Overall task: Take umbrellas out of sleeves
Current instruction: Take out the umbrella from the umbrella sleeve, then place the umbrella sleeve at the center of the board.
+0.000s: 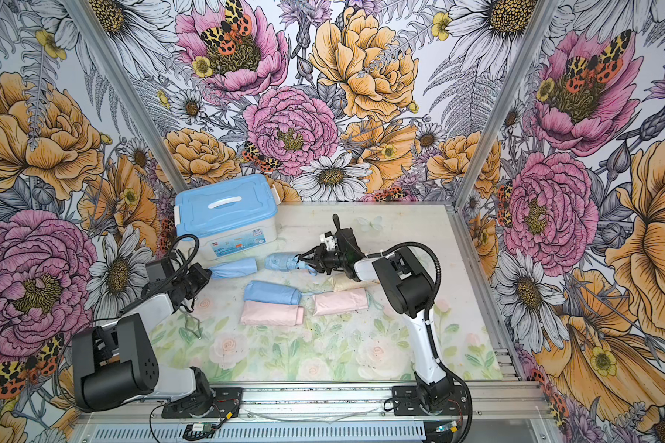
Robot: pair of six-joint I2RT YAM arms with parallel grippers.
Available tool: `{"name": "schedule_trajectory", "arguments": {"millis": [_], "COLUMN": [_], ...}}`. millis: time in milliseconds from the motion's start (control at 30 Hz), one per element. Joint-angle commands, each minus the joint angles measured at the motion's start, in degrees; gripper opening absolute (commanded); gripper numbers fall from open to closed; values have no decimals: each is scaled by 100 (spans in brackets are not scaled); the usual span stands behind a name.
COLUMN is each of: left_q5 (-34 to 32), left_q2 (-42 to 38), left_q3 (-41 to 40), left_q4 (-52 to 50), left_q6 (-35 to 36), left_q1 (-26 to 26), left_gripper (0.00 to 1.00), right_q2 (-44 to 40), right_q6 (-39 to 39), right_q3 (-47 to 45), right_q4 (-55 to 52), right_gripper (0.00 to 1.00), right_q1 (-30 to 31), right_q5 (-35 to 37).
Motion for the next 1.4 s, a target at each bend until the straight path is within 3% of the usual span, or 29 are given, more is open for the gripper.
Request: {"name": "schedule_trajectory", "arguments": {"millis": [0, 467, 933, 1200, 1367], "left_q5": [2, 340, 80, -290, -412], "left_q2": [-8, 596, 1285, 1274, 1239], "left_q3": [437, 2487, 3109, 3185, 3197], "left_q4": [-567, -3271, -4111, -4186, -4186], "left_q6": [99, 1622, 2459, 2595, 2588], "left_q1": [23, 148, 433, 587, 621], "left_gripper": [1, 2, 8, 19, 27], "right_q2": [87, 465, 777, 958, 1004], "right_q6": [-229, -403, -563, -583, -588], "right_q3": [355, 830, 1144, 1290, 1308], "right_q4": [62, -221, -517, -628, -701], "right_gripper": [0, 0, 0, 0, 9], "right_q1": [86, 184, 345, 367, 359], "right_q5": [-229, -328, -185, -130, -54]}}
